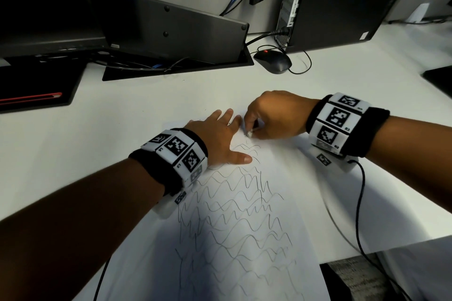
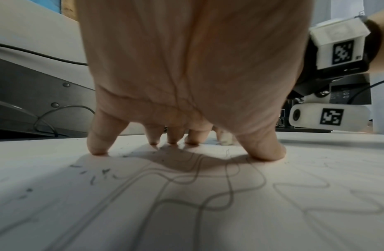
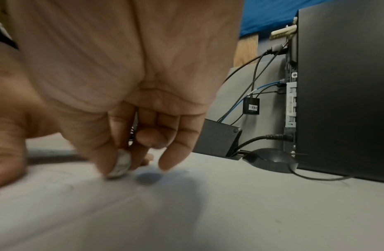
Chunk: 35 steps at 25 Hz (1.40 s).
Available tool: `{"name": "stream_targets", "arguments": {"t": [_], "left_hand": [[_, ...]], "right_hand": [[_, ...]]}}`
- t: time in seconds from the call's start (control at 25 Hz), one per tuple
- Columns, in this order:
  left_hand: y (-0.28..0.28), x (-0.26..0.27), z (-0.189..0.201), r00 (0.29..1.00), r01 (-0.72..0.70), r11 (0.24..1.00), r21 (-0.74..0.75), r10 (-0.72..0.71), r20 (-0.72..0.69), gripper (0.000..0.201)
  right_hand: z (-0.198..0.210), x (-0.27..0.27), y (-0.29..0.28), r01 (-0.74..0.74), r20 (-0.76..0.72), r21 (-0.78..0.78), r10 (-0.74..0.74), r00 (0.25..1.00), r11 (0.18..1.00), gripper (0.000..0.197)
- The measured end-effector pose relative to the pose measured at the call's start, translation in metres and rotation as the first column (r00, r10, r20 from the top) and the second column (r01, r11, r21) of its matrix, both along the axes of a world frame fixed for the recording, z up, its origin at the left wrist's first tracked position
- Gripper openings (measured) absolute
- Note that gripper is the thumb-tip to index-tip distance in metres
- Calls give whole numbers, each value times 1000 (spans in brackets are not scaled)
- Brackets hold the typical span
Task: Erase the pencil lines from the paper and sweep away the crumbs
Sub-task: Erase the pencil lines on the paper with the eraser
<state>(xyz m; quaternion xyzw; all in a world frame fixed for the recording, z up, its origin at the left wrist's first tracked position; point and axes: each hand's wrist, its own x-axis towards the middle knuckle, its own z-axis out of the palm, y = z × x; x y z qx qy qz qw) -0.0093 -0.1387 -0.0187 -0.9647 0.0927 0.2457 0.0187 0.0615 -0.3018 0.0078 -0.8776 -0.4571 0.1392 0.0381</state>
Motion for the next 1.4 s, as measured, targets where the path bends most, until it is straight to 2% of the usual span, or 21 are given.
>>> {"name": "stream_targets", "arguments": {"t": [0.04, 0.12, 0.24, 0.4, 0.52, 0.68, 0.84, 1.0, 1.08, 1.2, 1.32, 1.4], "left_hand": [[0, 0, 0, 1000, 1, 1000, 4, -1, -1, 103], [1, 0, 0, 1000, 0, 1000, 5, 0, 0, 102], [1, 0, 0, 1000, -4, 1000, -10, 4, -3, 102], [2, 1, 0, 1000, -9, 1000, -14, 9, -15, 101], [3, 1, -1, 1000, -13, 1000, -20, 13, -15, 100], [3, 1, -1, 1000, -8, 1000, -15, 8, -20, 101], [3, 0, -1, 1000, -19, 999, -30, 18, -25, 100], [3, 0, 0, 1000, -9, 1000, -9, 9, -22, 102], [3, 1, -1, 1000, -13, 1000, -11, 13, -25, 103], [3, 0, -1, 1000, -7, 1000, -4, 7, -23, 104], [3, 1, -1, 1000, -6, 1000, 4, 6, -18, 104], [3, 1, -2, 1000, -2, 1000, 5, 3, -18, 104]], "right_hand": [[-1, 3, 1, 28, 32, 32, -29, 999, 999, 15], [-1, 5, 1, 59, 4, 63, -59, 998, 996, 14], [1, 0, 1, 1, -71, -1, -2, 997, 1000, 12], [-1, 3, 7, 55, 12, 55, -56, 998, 997, 15], [2, 0, 8, 9, -75, 4, -9, 997, 1000, 13], [2, 6, 9, 39, 6, 21, -39, 999, 999, 14], [4, 5, 10, -16, -119, -22, 13, 993, 1000, 9], [3, 11, 10, 37, -57, 40, -35, 998, 998, 12], [1, 10, 8, 27, -99, 46, -22, 995, 999, 10], [3, 11, 5, -1, -174, -26, -4, 985, 1000, 6], [2, 17, 4, 43, -102, 33, -40, 994, 999, 7], [-1, 16, 1, 43, -117, 53, -36, 992, 998, 7]]}}
